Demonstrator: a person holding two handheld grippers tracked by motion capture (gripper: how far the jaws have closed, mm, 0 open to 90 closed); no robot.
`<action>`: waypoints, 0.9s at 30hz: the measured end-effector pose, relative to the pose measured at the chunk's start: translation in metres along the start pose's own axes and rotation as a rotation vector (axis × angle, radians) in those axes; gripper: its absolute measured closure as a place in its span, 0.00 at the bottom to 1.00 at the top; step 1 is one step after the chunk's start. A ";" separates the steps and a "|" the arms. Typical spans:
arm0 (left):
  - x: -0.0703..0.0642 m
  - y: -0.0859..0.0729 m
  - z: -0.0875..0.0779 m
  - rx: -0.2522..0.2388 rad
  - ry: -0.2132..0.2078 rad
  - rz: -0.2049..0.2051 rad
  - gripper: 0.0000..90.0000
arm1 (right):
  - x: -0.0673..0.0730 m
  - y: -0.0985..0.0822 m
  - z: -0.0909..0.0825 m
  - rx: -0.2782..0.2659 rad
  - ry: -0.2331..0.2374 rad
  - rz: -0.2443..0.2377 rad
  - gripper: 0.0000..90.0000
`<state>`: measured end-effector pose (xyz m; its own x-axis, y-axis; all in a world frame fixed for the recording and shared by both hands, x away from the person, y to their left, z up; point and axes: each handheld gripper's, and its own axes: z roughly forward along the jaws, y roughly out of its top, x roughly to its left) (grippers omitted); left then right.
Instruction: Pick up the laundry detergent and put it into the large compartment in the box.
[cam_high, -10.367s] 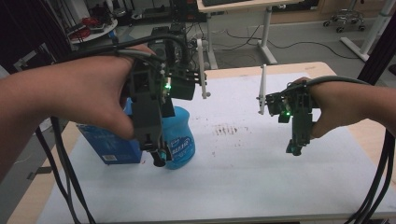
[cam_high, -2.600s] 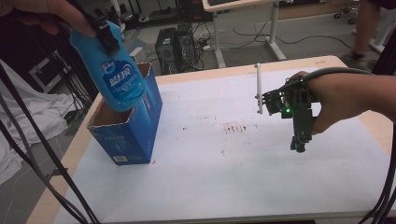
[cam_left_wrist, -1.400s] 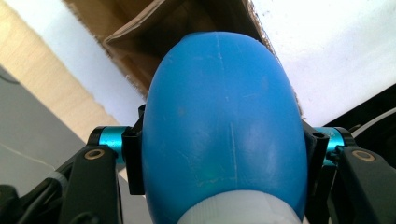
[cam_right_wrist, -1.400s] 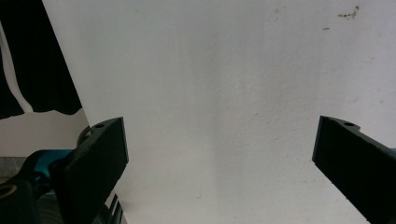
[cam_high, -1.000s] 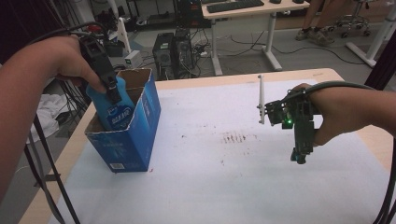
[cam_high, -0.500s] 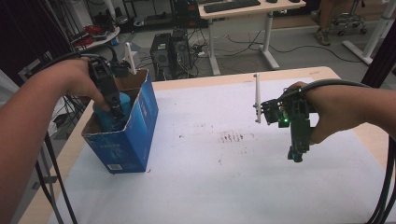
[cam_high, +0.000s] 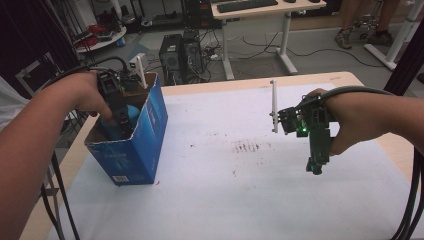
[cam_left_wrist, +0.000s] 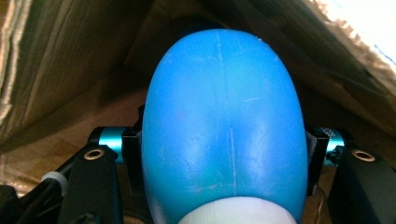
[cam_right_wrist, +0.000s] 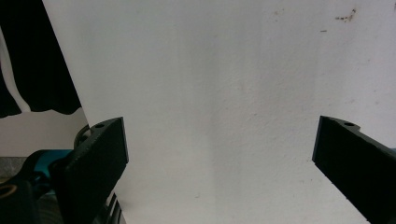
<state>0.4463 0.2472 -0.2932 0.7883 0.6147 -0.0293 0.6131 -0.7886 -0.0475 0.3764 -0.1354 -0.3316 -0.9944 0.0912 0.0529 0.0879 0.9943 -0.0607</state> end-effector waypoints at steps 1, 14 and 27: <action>0.000 0.000 0.000 -0.002 -0.001 -0.001 0.42 | -0.002 0.000 0.000 -0.002 -0.005 -0.024 0.03; 0.005 -0.003 -0.001 -0.013 -0.020 -0.035 0.35 | 0.001 0.001 0.000 0.003 -0.005 -0.012 0.03; 0.003 -0.006 -0.013 -0.029 -0.010 -0.041 0.32 | 0.003 -0.001 -0.002 -0.004 -0.009 -0.019 0.03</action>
<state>0.4455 0.2538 -0.2797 0.7622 0.6462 -0.0380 0.6460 -0.7631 -0.0196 0.3733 -0.1360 -0.3298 -0.9964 0.0722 0.0447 0.0697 0.9960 -0.0558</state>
